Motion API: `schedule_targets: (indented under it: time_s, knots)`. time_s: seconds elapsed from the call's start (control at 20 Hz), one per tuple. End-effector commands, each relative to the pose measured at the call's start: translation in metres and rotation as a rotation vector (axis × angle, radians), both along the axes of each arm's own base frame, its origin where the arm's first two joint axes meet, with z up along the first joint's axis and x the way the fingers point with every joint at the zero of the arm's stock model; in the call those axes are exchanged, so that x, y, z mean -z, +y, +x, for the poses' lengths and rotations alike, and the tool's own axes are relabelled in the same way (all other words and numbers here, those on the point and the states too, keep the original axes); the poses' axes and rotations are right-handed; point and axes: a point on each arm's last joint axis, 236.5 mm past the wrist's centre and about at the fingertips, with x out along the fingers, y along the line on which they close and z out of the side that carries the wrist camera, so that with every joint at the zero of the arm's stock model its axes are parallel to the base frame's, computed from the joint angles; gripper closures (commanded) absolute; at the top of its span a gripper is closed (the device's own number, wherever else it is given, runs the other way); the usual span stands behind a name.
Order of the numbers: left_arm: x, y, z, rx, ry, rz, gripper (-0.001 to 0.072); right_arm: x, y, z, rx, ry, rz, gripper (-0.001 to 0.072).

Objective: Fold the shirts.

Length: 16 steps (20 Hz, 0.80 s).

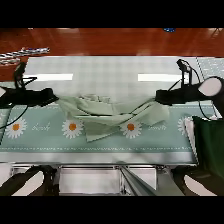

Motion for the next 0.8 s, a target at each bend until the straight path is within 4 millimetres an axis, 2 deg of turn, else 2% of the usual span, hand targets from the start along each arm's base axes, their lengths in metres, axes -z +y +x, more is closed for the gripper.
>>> schedule_targets:
  time_s: [0.0, 0.05, 0.1, 0.2, 0.25, 0.35, 0.4, 0.45, 0.5, 0.55, 0.6, 0.65, 0.75]
  knots:
    - [0.042, -0.009, 0.043, -0.05, 0.068, -0.113, 0.0614, 0.038, -0.004, 0.06, 0.09, 0.043, 0.084, 0.0621]
    - [0.044, -0.011, 0.052, -0.041, 0.089, -0.13, 0.0338, 0.034, -0.009, 0.077, 0.117, 0.038, 0.113, 0.0392]
    - [0.04, -0.011, 0.059, -0.02, 0.11, -0.14, 0.02, 0.024, -0.014, 0.09, 0.126, 0.029, 0.132, 0.0304]
    - [0.021, 0.008, 0.067, 0.024, 0.137, -0.141, 0.0198, -0.014, -0.044, 0.106, 0.137, -0.011, 0.135, 0.0304]
    - [0.007, 0.028, 0.069, 0.02, 0.131, -0.127, 0.0198, -0.037, -0.068, 0.107, 0.144, -0.038, 0.127, 0.0304]
    - [-0.014, 0.072, 0.066, -0.049, 0.105, -0.113, 0.0198, -0.071, -0.129, 0.093, 0.215, -0.078, 0.077, 0.0304]
    - [-0.017, 0.09, 0.058, -0.092, 0.108, -0.118, 0.0198, -0.077, -0.16, 0.076, 0.257, -0.07, 0.027, 0.0305]
    - [-0.013, 0.099, 0.047, -0.125, 0.128, -0.13, 0.0198, -0.075, -0.189, 0.054, 0.303, -0.043, -0.027, 0.0304]
    - [0.001, 0.1, 0.03, -0.144, 0.167, -0.148, 0.0199, -0.064, -0.209, 0.034, 0.352, -0.013, -0.057, 0.0304]
    - [0.018, 0.091, 0.012, -0.138, 0.214, -0.176, 0.0199, -0.045, -0.22, 0.012, 0.403, 0.02, -0.056, 0.0304]
    - [0.038, 0.071, -0.007, -0.12, 0.266, -0.239, 0.0199, -0.023, -0.22, -0.007, 0.446, 0.054, -0.031, 0.0304]
    - [0.053, 0.049, -0.022, -0.109, 0.299, -0.313, 0.0199, 0.003, -0.21, -0.025, 0.468, 0.083, 0.012, 0.0305]
    - [0.079, 0.014, -0.041, -0.111, 0.318, -0.423, 0.0199, 0.042, -0.182, -0.049, 0.477, 0.118, 0.099, 0.0305]
